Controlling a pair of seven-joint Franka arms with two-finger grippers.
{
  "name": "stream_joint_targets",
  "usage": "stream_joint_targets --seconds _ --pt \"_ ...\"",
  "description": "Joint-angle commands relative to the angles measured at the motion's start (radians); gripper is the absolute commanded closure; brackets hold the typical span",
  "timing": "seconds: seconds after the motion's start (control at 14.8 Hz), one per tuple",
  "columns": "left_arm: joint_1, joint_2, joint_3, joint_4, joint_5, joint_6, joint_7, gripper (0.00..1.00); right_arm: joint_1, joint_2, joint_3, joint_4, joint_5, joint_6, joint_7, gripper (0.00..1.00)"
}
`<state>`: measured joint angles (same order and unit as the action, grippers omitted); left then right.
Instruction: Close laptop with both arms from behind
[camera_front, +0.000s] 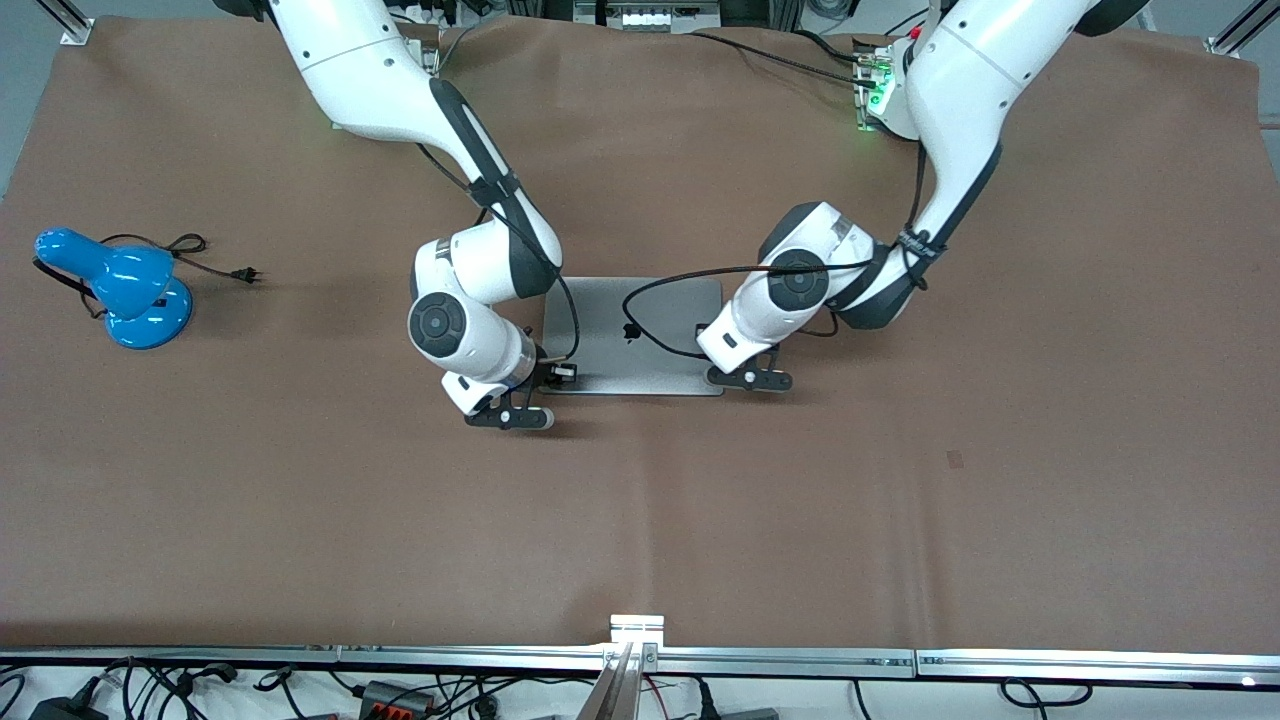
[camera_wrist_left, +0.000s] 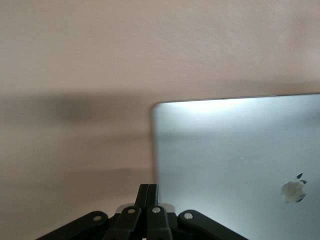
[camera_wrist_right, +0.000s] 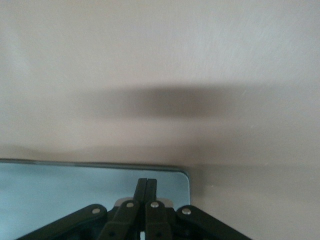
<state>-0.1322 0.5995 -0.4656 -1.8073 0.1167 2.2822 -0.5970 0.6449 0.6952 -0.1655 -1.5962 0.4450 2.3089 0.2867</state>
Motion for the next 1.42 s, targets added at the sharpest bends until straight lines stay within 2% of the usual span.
stream_joint_targets --seconds 0.0,0.2,0.4,0.54,0.67,0.74,0.81,0.88,0.94,1.01,1.15,1.28,1.35 --pt "0.106 -0.111 -0.062 -0.021 0.021 -0.137 0.0 1.0 0.002 -0.094 -0.04 -0.008 -0.02 -0.061 -0.007 1.0" --pt "0.131 -0.208 -0.067 -0.02 0.011 -0.235 0.022 1.0 0.001 -0.167 -0.104 -0.008 -0.09 -0.159 -0.055 1.0" --pt "0.215 -0.312 -0.007 -0.02 -0.014 -0.386 0.236 1.0 0.001 -0.264 -0.189 -0.007 -0.199 -0.334 -0.098 1.0" --pt "0.229 -0.409 0.08 -0.02 -0.08 -0.479 0.368 1.0 0.001 -0.318 -0.235 0.005 -0.215 -0.44 -0.124 1.0" --pt "0.235 -0.489 0.143 -0.018 -0.123 -0.553 0.478 1.0 -0.001 -0.336 -0.285 0.072 -0.219 -0.57 -0.145 0.99" --pt "0.238 -0.512 0.168 -0.004 -0.123 -0.584 0.515 0.99 -0.001 -0.336 -0.311 0.125 -0.236 -0.626 -0.173 0.9" --pt "0.238 -0.524 0.201 0.029 -0.123 -0.645 0.538 0.98 -0.004 -0.336 -0.325 0.174 -0.253 -0.679 -0.201 0.33" --pt "0.238 -0.527 0.223 0.096 -0.124 -0.72 0.543 0.89 -0.004 -0.336 -0.341 0.201 -0.253 -0.712 -0.201 0.0" --pt "0.237 -0.526 0.231 0.164 -0.123 -0.795 0.542 0.74 -0.004 -0.336 -0.357 0.226 -0.255 -0.742 -0.204 0.0" --pt "0.238 -0.526 0.234 0.21 -0.123 -0.841 0.545 0.01 -0.004 -0.336 -0.377 0.261 -0.255 -0.781 -0.204 0.0" --pt "0.235 -0.53 0.242 0.249 -0.111 -0.85 0.542 0.0 -0.005 -0.336 -0.41 0.312 -0.256 -0.816 -0.202 0.0" --pt "0.229 -0.526 0.309 0.25 -0.118 -0.846 0.546 0.0 -0.005 -0.336 -0.446 0.317 -0.255 -0.803 -0.202 0.0" --pt "0.227 -0.543 0.317 0.226 -0.121 -0.865 0.531 0.0 -0.007 -0.336 -0.466 0.317 -0.255 -0.792 -0.204 0.0"
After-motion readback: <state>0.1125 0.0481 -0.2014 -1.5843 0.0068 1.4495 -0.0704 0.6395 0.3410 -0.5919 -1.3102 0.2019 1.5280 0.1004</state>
